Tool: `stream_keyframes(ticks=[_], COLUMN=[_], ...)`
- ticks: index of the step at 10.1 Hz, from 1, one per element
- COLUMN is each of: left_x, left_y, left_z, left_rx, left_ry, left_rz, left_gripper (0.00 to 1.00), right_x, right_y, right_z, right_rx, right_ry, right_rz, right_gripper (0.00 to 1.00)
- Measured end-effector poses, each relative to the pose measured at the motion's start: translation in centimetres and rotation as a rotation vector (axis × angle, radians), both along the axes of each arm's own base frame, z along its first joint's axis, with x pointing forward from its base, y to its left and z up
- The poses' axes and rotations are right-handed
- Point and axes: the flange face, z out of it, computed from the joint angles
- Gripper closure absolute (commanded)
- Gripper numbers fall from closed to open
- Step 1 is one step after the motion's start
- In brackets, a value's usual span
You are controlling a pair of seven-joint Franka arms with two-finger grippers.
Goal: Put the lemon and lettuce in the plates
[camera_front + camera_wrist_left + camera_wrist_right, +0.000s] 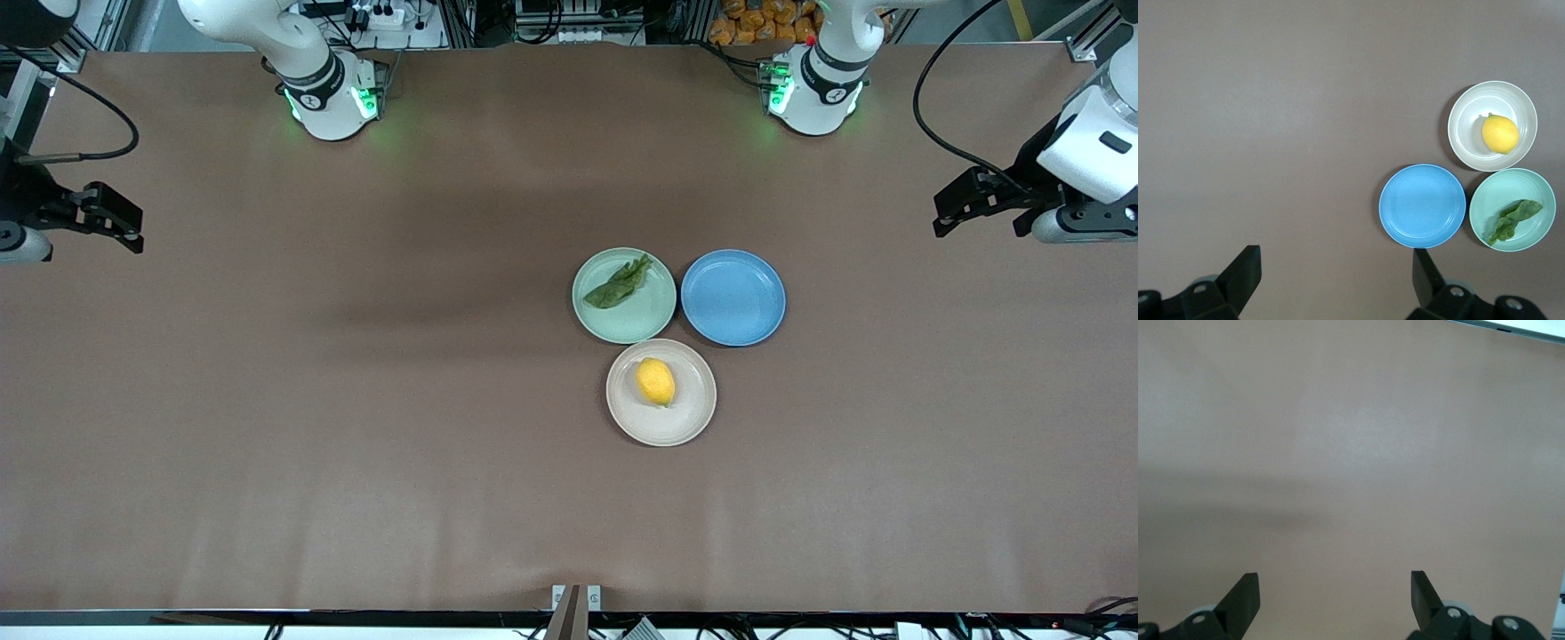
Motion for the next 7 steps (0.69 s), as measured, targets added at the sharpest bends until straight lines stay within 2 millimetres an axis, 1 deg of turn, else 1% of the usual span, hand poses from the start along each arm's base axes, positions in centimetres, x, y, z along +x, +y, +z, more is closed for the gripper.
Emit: stream_keyframes(ticks=[1, 3, 7], left_x=[0.0, 0.02, 0.03], left_y=[-0.05, -0.07, -0.1], left_z=[0.01, 0.0, 0.02], left_rx=[0.0, 0.004, 0.043], left_ry=[0.0, -0.001, -0.006], left_rz=[-0.001, -0.002, -0.013], left_gripper=[0.0, 0.0, 0.0], right_x=[0.06, 0.2, 0.4], right_y=[-0.91, -1.6, -1.41], right_z=[-0.06, -0.28, -0.03], right_rx=[0.019, 0.038, 0.086], right_ry=[-0.001, 0.001, -0.01], right_rz=[-0.018, -0.028, -0.025], right_gripper=[0.0, 0.0, 0.0])
